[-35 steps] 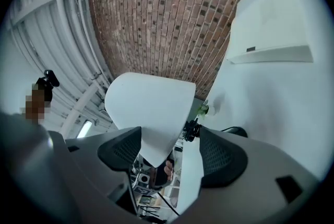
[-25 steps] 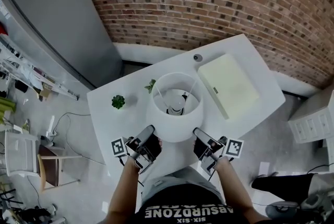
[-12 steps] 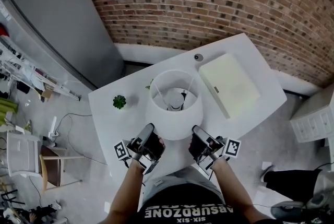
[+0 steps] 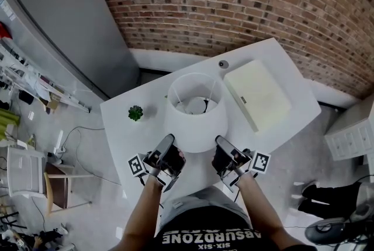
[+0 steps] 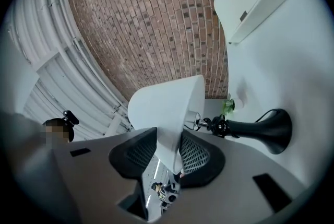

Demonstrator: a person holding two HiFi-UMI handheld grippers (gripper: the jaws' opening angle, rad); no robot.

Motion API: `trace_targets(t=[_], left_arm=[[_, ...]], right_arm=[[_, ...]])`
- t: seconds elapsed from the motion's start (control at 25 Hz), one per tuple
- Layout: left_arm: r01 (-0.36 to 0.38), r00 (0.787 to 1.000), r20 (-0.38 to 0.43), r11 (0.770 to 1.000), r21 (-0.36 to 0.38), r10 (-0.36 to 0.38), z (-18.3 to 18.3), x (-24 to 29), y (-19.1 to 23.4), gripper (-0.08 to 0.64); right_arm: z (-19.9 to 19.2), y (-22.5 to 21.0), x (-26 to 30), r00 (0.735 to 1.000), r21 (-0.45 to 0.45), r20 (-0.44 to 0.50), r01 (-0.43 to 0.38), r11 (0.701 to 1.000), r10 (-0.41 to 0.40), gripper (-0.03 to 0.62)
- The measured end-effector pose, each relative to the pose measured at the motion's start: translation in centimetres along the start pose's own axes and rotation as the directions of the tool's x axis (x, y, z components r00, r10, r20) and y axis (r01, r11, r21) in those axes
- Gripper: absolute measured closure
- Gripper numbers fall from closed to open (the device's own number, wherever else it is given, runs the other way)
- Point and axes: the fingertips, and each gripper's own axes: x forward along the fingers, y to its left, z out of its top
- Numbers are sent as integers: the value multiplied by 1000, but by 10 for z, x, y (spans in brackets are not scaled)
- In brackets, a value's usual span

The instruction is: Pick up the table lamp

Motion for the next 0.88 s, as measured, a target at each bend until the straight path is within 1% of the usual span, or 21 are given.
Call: trace_targets(t=[0.2, 0.44, 0.64, 0.88], left_arm=[[-5, 1000, -21, 999, 38, 6, 2, 9, -6, 477], [-2, 1000, 2, 999, 41, 2, 6, 10, -9, 511], [-17, 1000, -6, 999, 51, 18, 6, 7, -10, 517], [6, 1000, -14, 998, 69, -5, 4, 4, -16, 517]], right_arm=[[5, 5, 7, 1000, -5, 12, -13, 1000, 13, 494], [4, 6, 12, 1000, 6, 18, -10, 1000, 10, 523], [2, 4, 13, 1000, 10, 6, -4, 1000, 4, 534], [-2, 8, 16, 1000, -7, -20, -21, 1000, 21, 534]])
